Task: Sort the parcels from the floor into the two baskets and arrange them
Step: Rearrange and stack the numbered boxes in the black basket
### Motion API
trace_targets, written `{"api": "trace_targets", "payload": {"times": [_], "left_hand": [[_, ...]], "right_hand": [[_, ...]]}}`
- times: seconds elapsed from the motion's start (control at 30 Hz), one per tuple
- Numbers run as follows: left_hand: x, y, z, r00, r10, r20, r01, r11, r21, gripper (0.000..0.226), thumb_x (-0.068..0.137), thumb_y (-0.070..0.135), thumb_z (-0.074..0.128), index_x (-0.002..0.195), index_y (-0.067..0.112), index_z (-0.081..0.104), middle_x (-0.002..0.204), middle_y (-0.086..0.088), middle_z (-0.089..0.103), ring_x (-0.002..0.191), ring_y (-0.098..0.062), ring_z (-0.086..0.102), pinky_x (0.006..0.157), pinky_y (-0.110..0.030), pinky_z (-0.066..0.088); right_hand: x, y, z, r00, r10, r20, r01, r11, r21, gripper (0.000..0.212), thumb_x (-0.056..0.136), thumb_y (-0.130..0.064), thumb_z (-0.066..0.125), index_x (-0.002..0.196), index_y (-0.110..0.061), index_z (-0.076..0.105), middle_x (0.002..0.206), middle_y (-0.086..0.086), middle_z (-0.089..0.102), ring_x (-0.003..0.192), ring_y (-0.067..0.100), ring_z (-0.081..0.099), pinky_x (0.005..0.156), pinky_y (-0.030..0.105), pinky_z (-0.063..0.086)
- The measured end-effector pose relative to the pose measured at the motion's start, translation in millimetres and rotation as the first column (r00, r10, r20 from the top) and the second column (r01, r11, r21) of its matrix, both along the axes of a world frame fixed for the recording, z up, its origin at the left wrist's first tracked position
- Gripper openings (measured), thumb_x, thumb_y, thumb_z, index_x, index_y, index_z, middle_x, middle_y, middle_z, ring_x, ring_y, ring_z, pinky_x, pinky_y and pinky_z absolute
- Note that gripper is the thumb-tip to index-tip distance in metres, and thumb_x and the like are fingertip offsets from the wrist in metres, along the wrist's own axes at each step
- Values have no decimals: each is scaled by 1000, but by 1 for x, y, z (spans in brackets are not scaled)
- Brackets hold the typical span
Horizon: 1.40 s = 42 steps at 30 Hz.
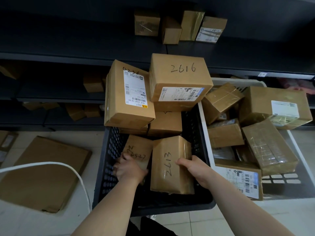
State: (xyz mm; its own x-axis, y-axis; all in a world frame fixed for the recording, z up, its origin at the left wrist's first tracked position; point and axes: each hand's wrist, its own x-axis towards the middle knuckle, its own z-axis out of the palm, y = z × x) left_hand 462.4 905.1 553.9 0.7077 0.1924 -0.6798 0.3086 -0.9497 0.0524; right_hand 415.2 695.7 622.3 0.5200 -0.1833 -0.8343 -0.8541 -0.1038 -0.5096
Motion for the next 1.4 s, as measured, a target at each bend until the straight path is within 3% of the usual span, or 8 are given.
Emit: {"api": "trace_targets", "payload": {"times": [0.2,0.3,0.43,0.6,0.8,1.0,1.23,1.4], "left_hand": [[-2,5,-16,997,17,-80,-12,998,63,84,90,36,59,151,3,13,153,-18,19,135,-34,29,108,-44,36],[-3,11,-15,997,-20,-70,21,1000,13,86,91,26,57,152,4,1,154,-18,15,134,-35,30,109,-45,35],[-4,21,-15,993,-102,-58,95,989,-116,88,89,8,55,152,28,-2,157,-15,7,136,-40,27,109,-51,35],[-6,26,-17,991,-43,-123,26,990,-141,93,91,17,58,152,28,-12,152,-18,14,134,-39,31,109,-48,36],[4,20,-13,996,-3,-86,-12,985,-171,82,90,12,58,150,22,2,152,-15,15,135,-36,30,110,-44,34],[10,19,-14,996,3,-92,-22,978,-207,87,91,10,57,152,22,-3,155,-13,10,138,-35,29,111,-40,31],[6,19,-5,987,17,-161,-49,980,-195,85,92,14,57,153,21,-2,158,-12,8,141,-34,26,114,-41,29],[8,14,26,993,24,-112,-52,965,-257,64,96,22,53,149,13,17,151,-15,25,130,-30,40,104,-35,39]], "right_hand": [[-2,3,-16,999,-20,-51,19,1000,-8,77,84,-44,69,143,-15,29,120,8,55,103,26,58,95,46,48],[2,7,-24,997,-3,-79,3,1000,-8,80,85,-45,67,147,-16,25,124,10,53,107,28,56,97,46,47],[7,14,-37,995,20,-101,-20,1000,8,79,85,-45,67,146,-16,26,128,10,53,112,29,55,98,44,45],[11,25,-57,997,49,-53,-51,998,-33,20,99,-15,49,117,-14,56,115,5,61,104,23,59,96,34,49],[17,30,-78,986,137,-98,-150,979,-139,36,96,-2,37,127,2,55,124,20,59,112,37,57,99,46,49],[18,25,-83,982,131,-137,-152,977,-152,60,96,-9,38,153,-14,21,134,14,49,116,31,51,99,39,48],[17,24,-72,970,158,-185,-184,974,-133,39,95,-7,41,134,-3,46,123,18,56,109,30,56,99,41,49],[25,28,-38,972,203,-118,-217,969,-118,32,99,-13,44,125,2,54,123,21,60,112,34,58,100,43,49]]}}
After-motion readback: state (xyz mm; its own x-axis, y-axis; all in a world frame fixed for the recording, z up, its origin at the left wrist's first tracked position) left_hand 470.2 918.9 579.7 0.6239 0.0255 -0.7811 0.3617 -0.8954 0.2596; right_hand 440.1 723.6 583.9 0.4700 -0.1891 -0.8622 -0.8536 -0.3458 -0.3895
